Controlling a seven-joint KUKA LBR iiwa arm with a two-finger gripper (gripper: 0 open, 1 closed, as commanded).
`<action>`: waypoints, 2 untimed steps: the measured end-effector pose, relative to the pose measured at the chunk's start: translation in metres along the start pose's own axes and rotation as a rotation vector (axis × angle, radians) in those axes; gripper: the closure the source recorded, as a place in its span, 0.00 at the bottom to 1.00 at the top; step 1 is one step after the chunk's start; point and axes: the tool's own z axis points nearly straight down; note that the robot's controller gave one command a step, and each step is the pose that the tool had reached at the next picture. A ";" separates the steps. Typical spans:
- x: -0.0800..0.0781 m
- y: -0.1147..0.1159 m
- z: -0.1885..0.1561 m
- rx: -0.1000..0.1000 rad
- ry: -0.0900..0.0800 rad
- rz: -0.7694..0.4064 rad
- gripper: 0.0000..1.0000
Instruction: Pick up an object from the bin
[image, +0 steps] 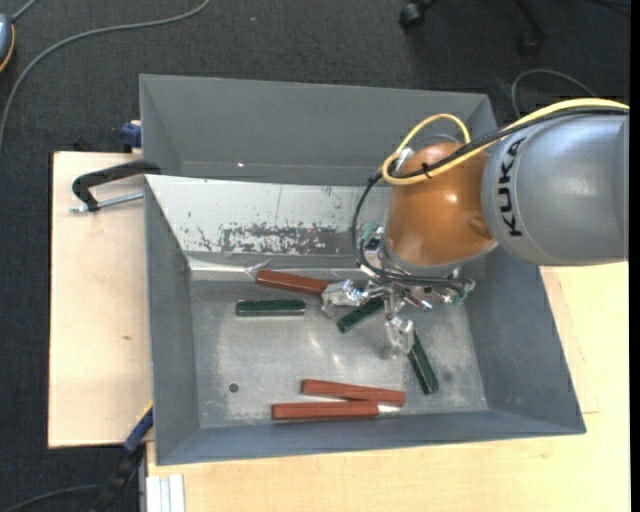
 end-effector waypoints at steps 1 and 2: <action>-0.013 0.050 -0.013 0.001 -0.003 -0.308 0.00; -0.036 0.059 0.001 0.004 -0.005 -0.348 0.00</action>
Offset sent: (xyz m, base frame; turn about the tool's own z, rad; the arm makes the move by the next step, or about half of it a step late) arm -0.0311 0.0385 0.0118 -0.3074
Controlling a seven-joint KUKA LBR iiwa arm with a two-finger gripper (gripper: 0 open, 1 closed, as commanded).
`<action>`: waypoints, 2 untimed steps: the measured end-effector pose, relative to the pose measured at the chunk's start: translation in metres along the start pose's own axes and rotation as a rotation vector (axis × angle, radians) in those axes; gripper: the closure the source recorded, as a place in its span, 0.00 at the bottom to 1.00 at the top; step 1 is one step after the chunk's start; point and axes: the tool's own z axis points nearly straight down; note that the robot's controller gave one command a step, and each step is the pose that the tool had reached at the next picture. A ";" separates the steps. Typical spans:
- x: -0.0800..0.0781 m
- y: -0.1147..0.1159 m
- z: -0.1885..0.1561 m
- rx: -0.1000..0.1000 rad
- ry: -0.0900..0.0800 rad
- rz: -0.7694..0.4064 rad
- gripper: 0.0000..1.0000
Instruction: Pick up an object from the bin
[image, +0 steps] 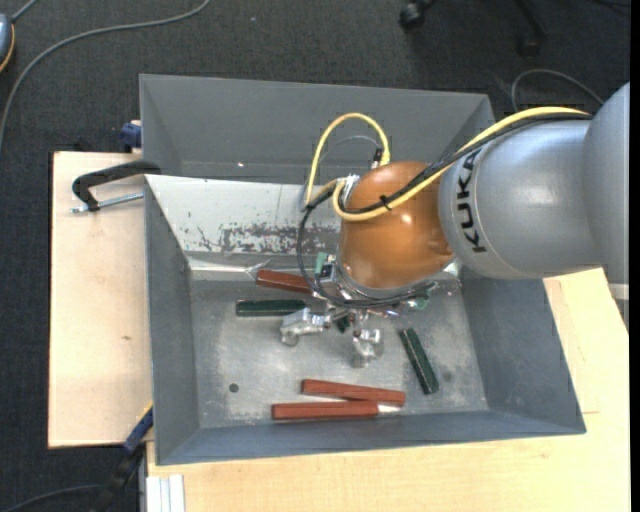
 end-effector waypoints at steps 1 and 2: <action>0.078 -0.023 -0.090 0.011 0.002 0.067 0.00; 0.009 -0.046 -0.034 0.001 -0.004 0.106 0.00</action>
Offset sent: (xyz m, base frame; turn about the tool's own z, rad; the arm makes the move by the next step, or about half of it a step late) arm -0.0073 -0.0775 0.0842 0.0557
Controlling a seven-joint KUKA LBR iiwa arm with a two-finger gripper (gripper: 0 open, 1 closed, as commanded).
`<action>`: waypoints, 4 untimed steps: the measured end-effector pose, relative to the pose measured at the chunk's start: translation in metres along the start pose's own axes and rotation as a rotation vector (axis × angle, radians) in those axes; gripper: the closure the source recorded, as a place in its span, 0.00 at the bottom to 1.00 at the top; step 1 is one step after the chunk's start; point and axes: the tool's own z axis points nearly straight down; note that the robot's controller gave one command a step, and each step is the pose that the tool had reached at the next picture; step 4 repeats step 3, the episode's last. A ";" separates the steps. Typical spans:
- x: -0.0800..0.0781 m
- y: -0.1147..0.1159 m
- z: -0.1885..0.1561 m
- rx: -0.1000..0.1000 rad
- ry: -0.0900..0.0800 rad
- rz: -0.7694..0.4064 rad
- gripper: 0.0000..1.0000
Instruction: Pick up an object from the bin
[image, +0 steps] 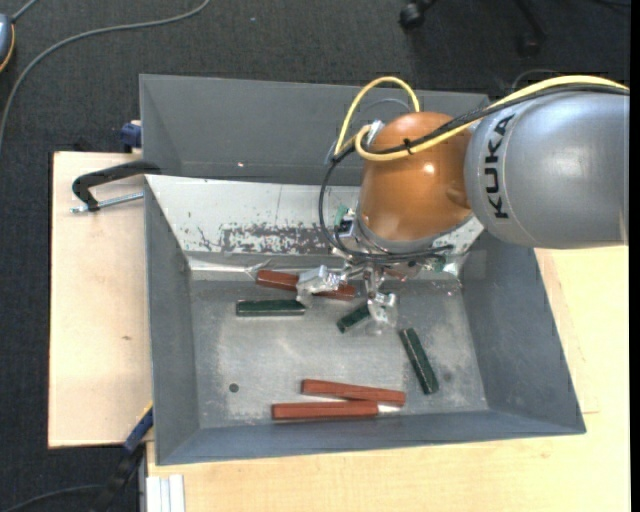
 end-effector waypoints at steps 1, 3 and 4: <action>0.045 -0.022 0.030 -0.002 0.008 0.204 0.00; 0.006 -0.006 -0.108 0.009 0.000 -0.083 1.00; 0.006 -0.006 -0.108 0.009 0.000 -0.083 1.00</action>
Offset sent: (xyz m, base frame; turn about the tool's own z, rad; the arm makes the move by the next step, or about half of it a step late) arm 0.0003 -0.0502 -0.0315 0.2019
